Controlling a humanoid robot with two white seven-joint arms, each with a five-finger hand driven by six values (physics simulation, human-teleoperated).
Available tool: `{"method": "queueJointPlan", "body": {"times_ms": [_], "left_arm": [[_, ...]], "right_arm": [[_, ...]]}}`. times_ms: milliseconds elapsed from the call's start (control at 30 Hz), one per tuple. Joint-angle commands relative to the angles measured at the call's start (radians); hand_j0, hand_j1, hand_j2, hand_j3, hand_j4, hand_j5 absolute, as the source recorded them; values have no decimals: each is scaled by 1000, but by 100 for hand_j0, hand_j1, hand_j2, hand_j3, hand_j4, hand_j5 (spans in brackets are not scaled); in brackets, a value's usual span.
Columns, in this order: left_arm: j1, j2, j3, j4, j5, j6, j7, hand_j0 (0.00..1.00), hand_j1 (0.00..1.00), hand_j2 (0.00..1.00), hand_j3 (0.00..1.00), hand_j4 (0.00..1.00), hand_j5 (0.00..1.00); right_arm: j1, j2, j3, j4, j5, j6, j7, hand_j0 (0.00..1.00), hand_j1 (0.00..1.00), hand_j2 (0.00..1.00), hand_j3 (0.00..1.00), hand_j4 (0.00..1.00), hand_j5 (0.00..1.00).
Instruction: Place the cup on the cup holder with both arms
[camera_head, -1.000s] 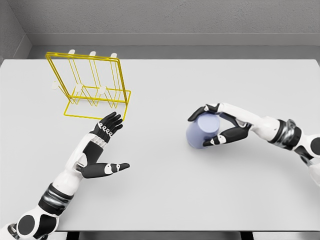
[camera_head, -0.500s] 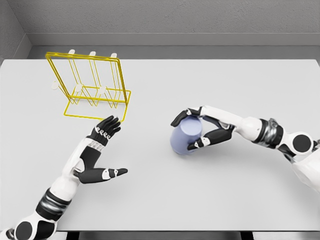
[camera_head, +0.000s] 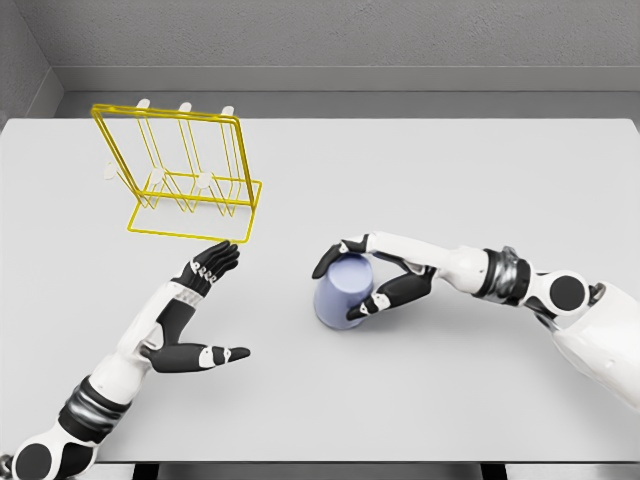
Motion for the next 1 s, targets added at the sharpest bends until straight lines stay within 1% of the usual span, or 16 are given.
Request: {"method": "queueJointPlan", "body": {"times_ms": [0, 33, 67, 167, 200, 300, 333, 467, 533, 600, 667, 733, 800, 833, 933, 967], "left_arm": [[0, 3, 0, -1, -4, 4, 2, 100, 100, 100, 100, 100, 100], [-2, 3, 2, -1, -4, 8, 2, 100, 100, 100, 100, 100, 100], [0, 3, 4, -1, -4, 10, 2, 100, 100, 100, 100, 100, 100], [0, 3, 2, -1, -7, 31, -1, 100, 100, 100, 100, 100, 100], [0, 3, 2, -1, -7, 76, -1, 100, 100, 100, 100, 100, 100], [-2, 5, 4, -1, -7, 122, 2, 100, 100, 100, 100, 100, 100], [-5, 5, 4, -1, -7, 150, 2, 100, 100, 100, 100, 100, 100], [-29, -6, 4, 1, -62, 243, 4, 100, 100, 100, 100, 100, 100], [-41, -32, 4, 6, -97, 246, 4, 100, 100, 100, 100, 100, 100], [-41, -45, 7, 6, -99, 246, 2, 100, 100, 100, 100, 100, 100], [-41, -51, 4, 6, -99, 246, 4, 100, 100, 100, 100, 100, 100], [-41, -77, 8, 10, -103, 246, 4, 100, 100, 100, 100, 100, 100], [-48, -97, 14, 15, -140, 246, 4, 100, 100, 100, 100, 100, 100], [-52, -98, 14, 19, -142, 248, 4, 100, 100, 100, 100, 100, 100], [-54, -147, 14, 58, -142, 248, 5, 100, 100, 100, 100, 100, 100], [-54, -150, 14, 61, -142, 248, 5, 100, 100, 100, 100, 100, 100]], "right_arm": [[0, 4, 2, 0, -6, 2, 0, 61, 61, 61, 61, 61, 61], [0, 4, 2, 0, -6, 2, 0, 62, 62, 62, 62, 62, 62], [-2, 2, 2, 0, -6, 2, 0, 65, 65, 65, 65, 65, 65], [-2, 2, 2, 3, -6, 2, 0, 85, 85, 85, 85, 85, 85], [-2, 2, 2, 4, -6, 2, 0, 88, 88, 88, 88, 88, 88], [-2, 4, 3, 12, -6, 2, 0, 100, 100, 100, 100, 100, 100], [-2, 4, 3, 15, -6, 2, 0, 100, 100, 100, 100, 100, 100], [-3, 5, 9, 32, -5, 2, 0, 100, 100, 100, 100, 100, 100], [-5, 7, 9, 47, -6, 2, 0, 100, 100, 100, 100, 100, 100], [-6, 17, 12, 64, -6, 2, 0, 100, 100, 100, 100, 100, 100], [-9, 17, 12, 64, -5, 2, 0, 100, 100, 100, 100, 100, 100], [-11, 17, 12, 69, -6, 2, 0, 100, 100, 100, 100, 100, 100], [-11, 14, 12, 70, -6, 2, 0, 100, 100, 100, 100, 100, 100], [-11, 13, 12, 70, -6, 2, 0, 100, 100, 100, 100, 100, 100], [-14, -3, 11, 93, -6, 2, 0, 100, 100, 100, 100, 100, 100], [-15, -21, 8, 105, -6, 2, 0, 100, 100, 100, 100, 100, 100]]}}
